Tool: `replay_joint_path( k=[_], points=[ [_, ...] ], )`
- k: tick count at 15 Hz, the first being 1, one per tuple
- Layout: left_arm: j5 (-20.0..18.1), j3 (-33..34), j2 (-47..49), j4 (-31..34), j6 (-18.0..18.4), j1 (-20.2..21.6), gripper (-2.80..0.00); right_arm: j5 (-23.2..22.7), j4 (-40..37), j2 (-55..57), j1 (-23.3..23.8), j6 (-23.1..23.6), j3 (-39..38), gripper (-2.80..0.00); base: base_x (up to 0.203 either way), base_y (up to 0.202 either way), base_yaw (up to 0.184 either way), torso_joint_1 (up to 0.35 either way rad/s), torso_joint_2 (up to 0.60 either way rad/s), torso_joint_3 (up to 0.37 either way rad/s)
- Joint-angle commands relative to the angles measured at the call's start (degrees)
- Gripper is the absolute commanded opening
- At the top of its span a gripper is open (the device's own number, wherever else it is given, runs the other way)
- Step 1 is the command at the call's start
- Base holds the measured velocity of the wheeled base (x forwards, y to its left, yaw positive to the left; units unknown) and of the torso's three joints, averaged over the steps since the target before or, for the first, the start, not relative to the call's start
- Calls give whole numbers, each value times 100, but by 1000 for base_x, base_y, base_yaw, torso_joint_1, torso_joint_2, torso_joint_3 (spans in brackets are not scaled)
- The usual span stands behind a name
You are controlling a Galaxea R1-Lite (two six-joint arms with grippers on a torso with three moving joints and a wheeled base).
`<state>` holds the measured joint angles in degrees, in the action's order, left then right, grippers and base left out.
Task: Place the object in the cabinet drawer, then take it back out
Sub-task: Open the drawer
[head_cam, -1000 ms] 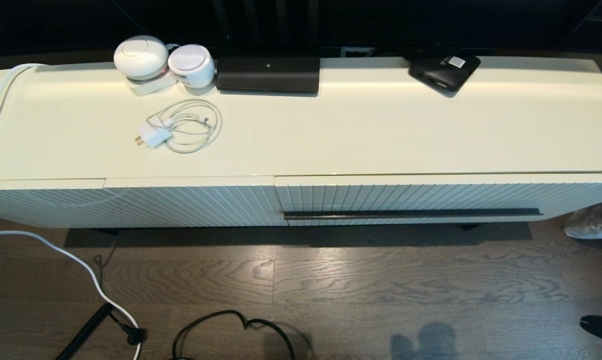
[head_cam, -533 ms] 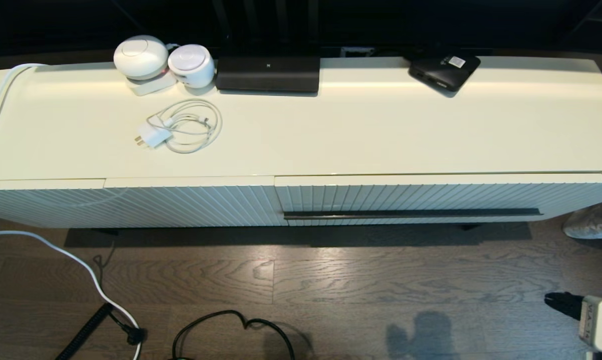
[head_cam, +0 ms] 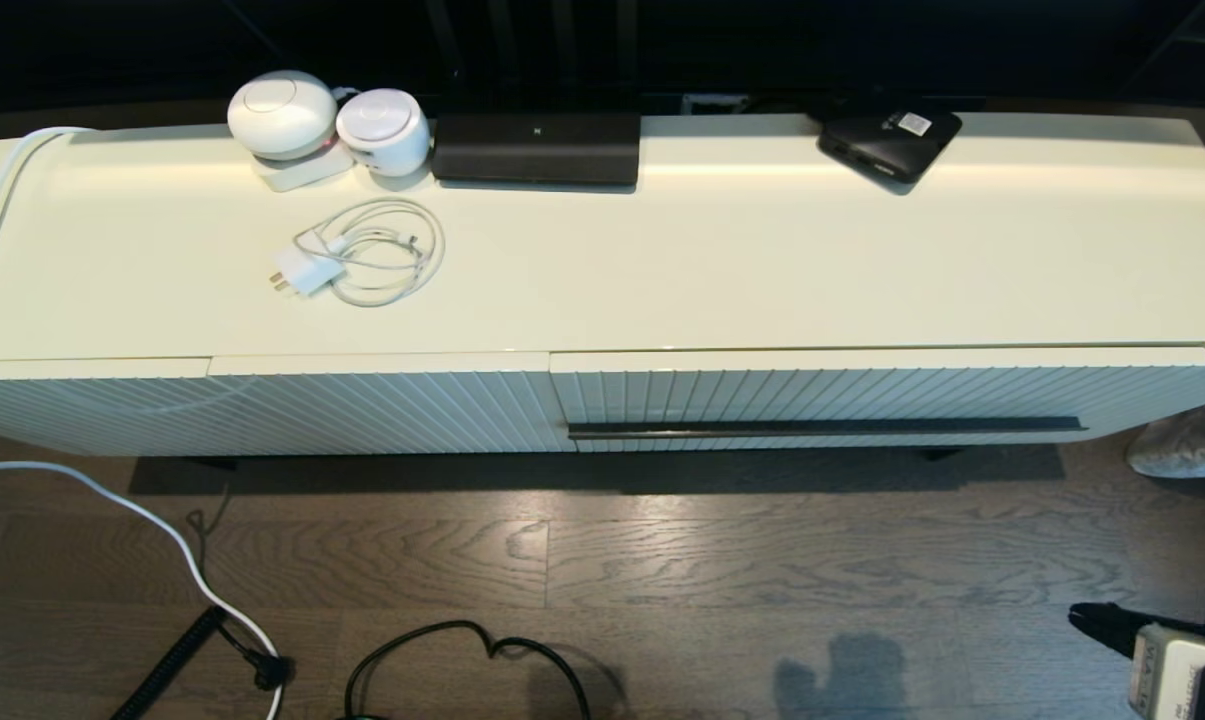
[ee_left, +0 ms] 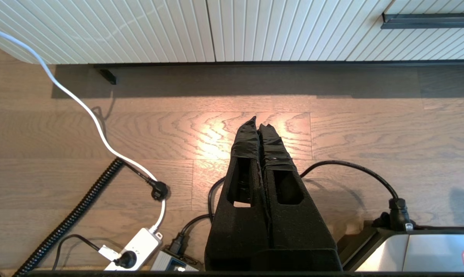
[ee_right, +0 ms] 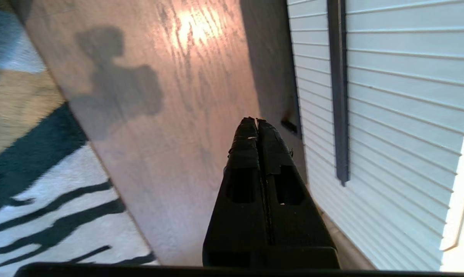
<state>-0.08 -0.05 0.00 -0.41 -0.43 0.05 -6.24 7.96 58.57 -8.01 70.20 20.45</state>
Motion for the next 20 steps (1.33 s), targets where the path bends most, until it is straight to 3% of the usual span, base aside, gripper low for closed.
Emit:
replay_joint_path(
  k=[1,3,4,8,13,16,20],
  points=[
    [0,-4,0,-3,-1,4,-280,-9,114,-53,0,217,-175,-280,0,0,0,0,0,0],
    [0,-4,0,-3,-1,4,-280,-39,177,67,-8,305,-229,-280,0,0,0,0,0,0],
    [0,3,0,-3,-1,4,-280,-91,261,138,-27,310,-288,0,0,0,0,0,0,0],
    [0,-4,0,-3,-1,4,-280,-487,361,424,-224,310,-462,0,0,0,0,0,0,0],
    [0,5,0,-3,-1,4,-280,-480,942,1629,-694,289,-426,0,0,0,0,0,0,0],
    [0,4,0,-3,-1,3,-280,-492,1231,2139,-631,296,-165,0,0,0,0,0,0,0],
    [0,-4,0,-3,-1,2,-280,-686,1176,2601,-137,303,436,0,0,0,0,0,0,0]
  ],
)
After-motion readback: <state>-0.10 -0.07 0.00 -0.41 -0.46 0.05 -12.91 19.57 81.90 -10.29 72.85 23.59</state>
